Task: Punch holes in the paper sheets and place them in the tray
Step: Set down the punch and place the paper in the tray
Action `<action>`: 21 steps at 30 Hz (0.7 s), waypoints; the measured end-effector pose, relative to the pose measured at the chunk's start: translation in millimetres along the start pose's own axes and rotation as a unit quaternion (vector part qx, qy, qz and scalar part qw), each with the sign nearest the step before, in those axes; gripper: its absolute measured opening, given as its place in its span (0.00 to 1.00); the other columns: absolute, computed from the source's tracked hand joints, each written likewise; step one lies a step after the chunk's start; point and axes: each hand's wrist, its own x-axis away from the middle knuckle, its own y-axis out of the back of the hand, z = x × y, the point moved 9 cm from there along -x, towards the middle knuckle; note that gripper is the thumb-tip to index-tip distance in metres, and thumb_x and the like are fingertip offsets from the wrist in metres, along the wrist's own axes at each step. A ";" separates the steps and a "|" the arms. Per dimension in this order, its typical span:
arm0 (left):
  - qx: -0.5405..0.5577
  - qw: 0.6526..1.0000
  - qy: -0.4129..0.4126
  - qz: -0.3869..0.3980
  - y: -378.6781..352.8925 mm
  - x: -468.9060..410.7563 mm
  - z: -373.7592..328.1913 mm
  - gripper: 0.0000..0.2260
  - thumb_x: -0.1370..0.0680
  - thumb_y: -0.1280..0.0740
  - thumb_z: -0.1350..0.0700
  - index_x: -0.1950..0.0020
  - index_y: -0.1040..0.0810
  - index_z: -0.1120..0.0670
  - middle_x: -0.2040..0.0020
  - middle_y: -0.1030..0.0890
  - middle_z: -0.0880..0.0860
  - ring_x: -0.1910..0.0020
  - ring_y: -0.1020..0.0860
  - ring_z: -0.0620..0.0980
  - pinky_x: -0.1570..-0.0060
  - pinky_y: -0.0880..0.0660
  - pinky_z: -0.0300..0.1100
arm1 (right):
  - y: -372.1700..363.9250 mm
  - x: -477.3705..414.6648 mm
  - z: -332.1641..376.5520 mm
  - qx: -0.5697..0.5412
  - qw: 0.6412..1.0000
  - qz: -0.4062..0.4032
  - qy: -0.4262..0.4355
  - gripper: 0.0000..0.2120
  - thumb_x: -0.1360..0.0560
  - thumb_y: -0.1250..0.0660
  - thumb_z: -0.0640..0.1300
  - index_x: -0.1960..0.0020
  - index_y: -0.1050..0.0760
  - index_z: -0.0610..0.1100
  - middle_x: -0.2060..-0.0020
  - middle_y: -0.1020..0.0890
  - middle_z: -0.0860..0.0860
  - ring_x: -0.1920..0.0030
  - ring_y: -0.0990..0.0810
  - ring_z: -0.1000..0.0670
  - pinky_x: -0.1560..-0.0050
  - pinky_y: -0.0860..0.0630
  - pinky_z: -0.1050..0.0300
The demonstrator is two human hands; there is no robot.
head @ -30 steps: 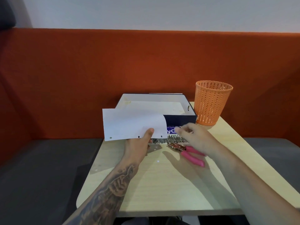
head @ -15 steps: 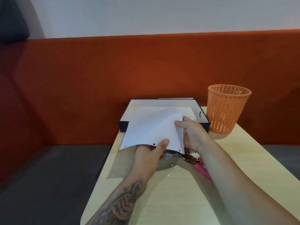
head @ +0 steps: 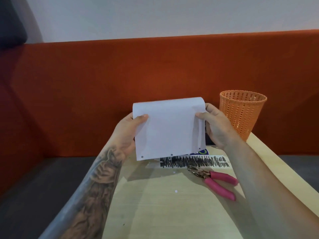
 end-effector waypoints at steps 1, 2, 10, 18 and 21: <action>-0.015 1.000 -0.012 0.005 -1.0 -5.1 -5.8 0.08 0.19 0.34 0.61 0.40 0.19 0.58 0.44 0.14 0.59 0.46 0.16 0.60 0.44 0.20 0.58 | 1.6 -0.5 4.8 0.024 1.000 -0.003 0.016 0.11 0.19 0.37 0.35 0.50 0.20 0.48 0.53 0.13 0.52 0.52 0.17 0.51 0.49 0.24 0.50; -0.027 0.999 -0.022 0.008 -1.2 -9.5 -9.1 0.09 0.19 0.33 0.61 0.40 0.19 0.58 0.44 0.14 0.58 0.46 0.16 0.60 0.44 0.20 0.57 | 3.5 -0.7 7.3 0.043 0.999 -0.007 0.029 0.11 0.18 0.37 0.35 0.50 0.21 0.49 0.53 0.13 0.53 0.52 0.16 0.52 0.50 0.23 0.51; -0.068 0.993 -0.083 -0.055 5.8 -26.4 12.8 0.09 0.20 0.33 0.63 0.47 0.16 0.51 0.47 0.12 0.54 0.46 0.15 0.58 0.42 0.21 0.59 | 12.9 4.2 -5.8 0.088 0.993 -0.053 0.062 0.10 0.18 0.36 0.34 0.44 0.21 0.47 0.50 0.12 0.52 0.52 0.13 0.55 0.55 0.17 0.60; -0.126 0.969 -0.173 -0.123 -2.5 -12.8 10.9 0.08 0.18 0.35 0.64 0.46 0.18 0.53 0.59 0.13 0.43 0.59 0.16 0.41 0.56 0.19 0.41 | 6.7 9.9 -14.3 0.120 0.988 -0.065 0.074 0.15 0.17 0.37 0.34 0.44 0.21 0.53 0.54 0.12 0.61 0.52 0.14 0.60 0.56 0.20 0.65; -0.124 0.970 -0.161 -0.131 0.6 -15.9 15.1 0.07 0.18 0.34 0.63 0.46 0.19 0.52 0.55 0.13 0.45 0.56 0.15 0.44 0.55 0.18 0.41 | 9.6 10.4 -16.0 0.112 0.988 -0.078 0.074 0.14 0.19 0.35 0.34 0.44 0.22 0.53 0.53 0.12 0.60 0.52 0.13 0.58 0.53 0.20 0.59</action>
